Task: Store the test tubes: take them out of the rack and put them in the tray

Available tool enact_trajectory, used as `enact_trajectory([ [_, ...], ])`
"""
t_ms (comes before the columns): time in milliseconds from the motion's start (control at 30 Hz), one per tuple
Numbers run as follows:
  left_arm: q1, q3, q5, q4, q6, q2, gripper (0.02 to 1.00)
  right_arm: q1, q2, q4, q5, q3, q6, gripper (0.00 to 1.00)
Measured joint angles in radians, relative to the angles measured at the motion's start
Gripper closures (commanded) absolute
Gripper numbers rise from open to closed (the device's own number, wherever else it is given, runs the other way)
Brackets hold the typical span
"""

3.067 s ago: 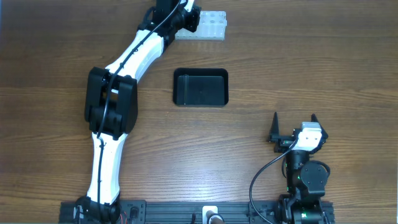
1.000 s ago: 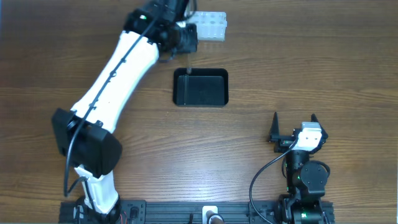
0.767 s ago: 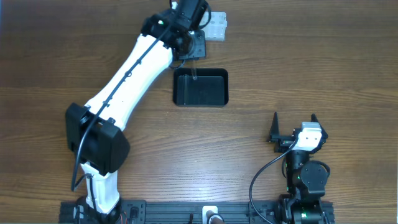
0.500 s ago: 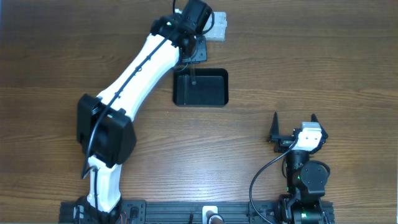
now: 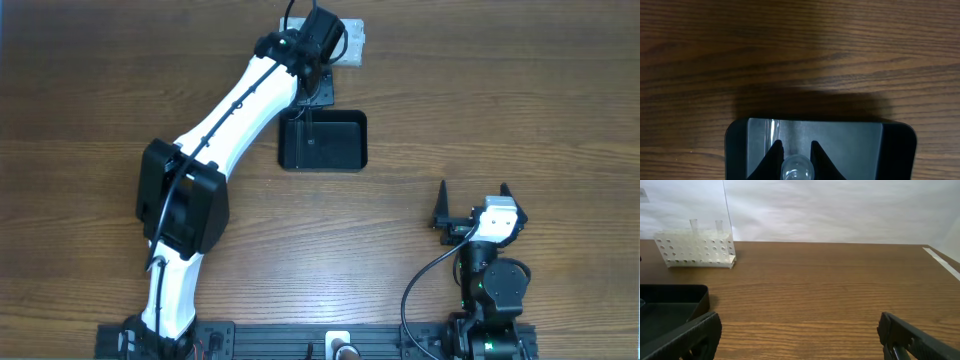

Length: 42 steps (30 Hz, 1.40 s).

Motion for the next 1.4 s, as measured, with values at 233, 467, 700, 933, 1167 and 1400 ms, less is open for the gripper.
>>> enact_trajectory([
  [233, 0.0, 0.0, 0.0, 0.0, 0.0, 0.035, 0.976, 0.0, 0.0, 0.0, 0.0, 0.0, 0.0, 0.007],
  [467, 0.0, 0.0, 0.0, 0.0, 0.0, 0.066, 0.978, 0.0, 0.0, 0.0, 0.0, 0.0, 0.0, 0.007],
  [700, 0.0, 0.0, 0.0, 0.0, 0.0, 0.066, 0.976, 0.0, 0.0, 0.0, 0.0, 0.0, 0.0, 0.007],
  [933, 0.0, 0.0, 0.001, 0.0, 0.0, 0.067, 0.967, 0.0, 0.0, 0.0, 0.0, 0.0, 0.0, 0.007],
  [1167, 0.0, 0.0, 0.002, 0.01, 0.0, 0.089, 0.963, 0.0, 0.0, 0.0, 0.0, 0.0, -0.001, 0.007],
  [1400, 0.0, 0.0, 0.016, 0.024, 0.0, 0.114, 0.956, 0.0, 0.0, 0.0, 0.0, 0.0, -0.001, 0.009],
])
